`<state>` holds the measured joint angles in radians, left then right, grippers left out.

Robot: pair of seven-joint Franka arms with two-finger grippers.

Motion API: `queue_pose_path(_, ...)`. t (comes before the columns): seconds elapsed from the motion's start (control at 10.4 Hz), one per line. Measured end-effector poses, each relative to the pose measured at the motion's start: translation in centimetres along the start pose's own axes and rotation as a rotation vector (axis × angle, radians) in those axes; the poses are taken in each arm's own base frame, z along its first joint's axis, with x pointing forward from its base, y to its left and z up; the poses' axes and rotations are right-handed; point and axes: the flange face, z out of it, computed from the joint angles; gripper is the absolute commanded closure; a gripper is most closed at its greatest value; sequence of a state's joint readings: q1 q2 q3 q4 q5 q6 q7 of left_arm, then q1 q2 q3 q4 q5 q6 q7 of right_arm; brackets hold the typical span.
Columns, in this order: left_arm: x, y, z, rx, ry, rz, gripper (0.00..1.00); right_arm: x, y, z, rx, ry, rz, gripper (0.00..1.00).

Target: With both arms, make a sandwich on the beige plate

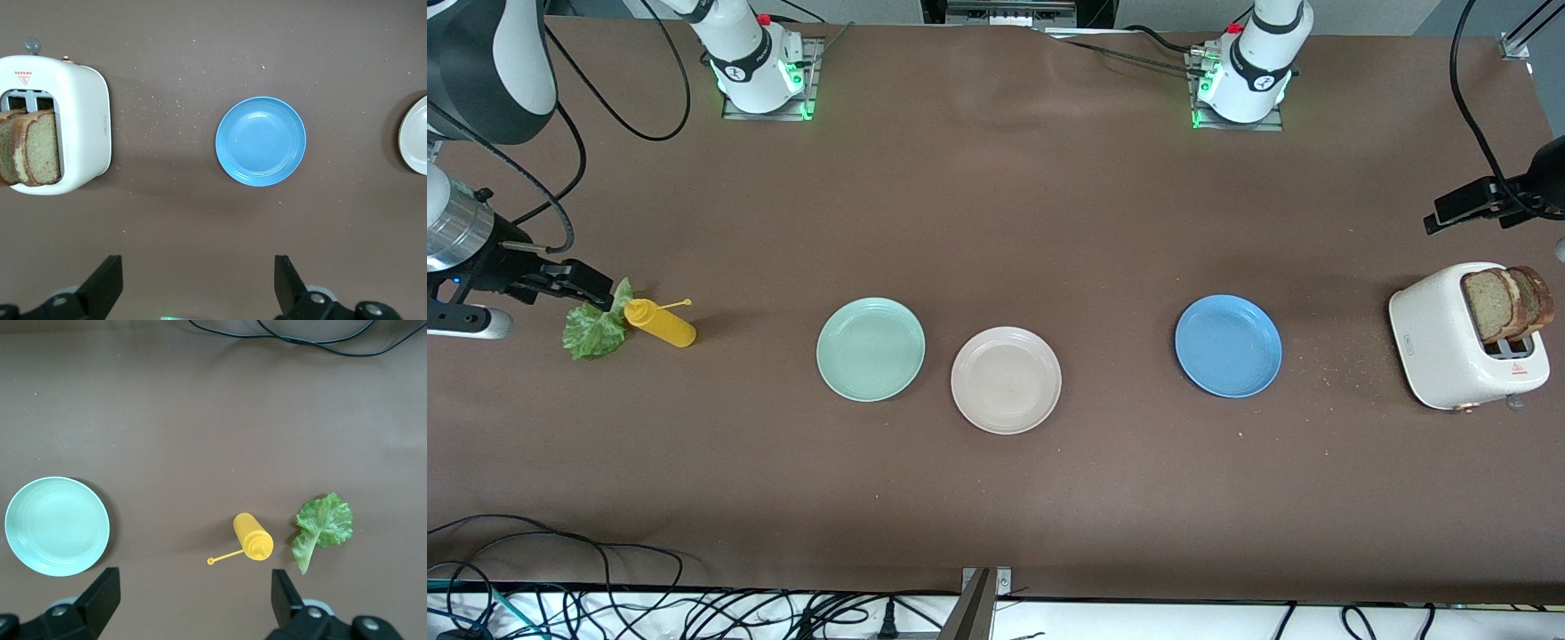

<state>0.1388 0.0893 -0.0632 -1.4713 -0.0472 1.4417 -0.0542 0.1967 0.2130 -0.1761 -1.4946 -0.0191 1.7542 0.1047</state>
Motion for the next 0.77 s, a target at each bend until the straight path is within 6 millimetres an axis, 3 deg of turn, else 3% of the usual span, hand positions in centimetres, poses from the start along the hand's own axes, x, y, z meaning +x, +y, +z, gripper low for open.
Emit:
queue_pose_path(0.29,0.0,0.6,0.0,0.000,-0.001,0.011,0.00,0.0,0.1,0.0,0.000,0.000,0.001,0.00)
queue_pose_path(0.58,-0.1,2.6,0.2,0.003,-0.004,0.047,0.00,0.0,0.1,0.0,0.000,0.000,0.002,0.00)
queue_pose_path(0.77,-0.2,2.4,0.1,0.003,-0.005,0.044,0.00,0.0,0.1,0.1,0.018,-0.002,0.009,0.00)
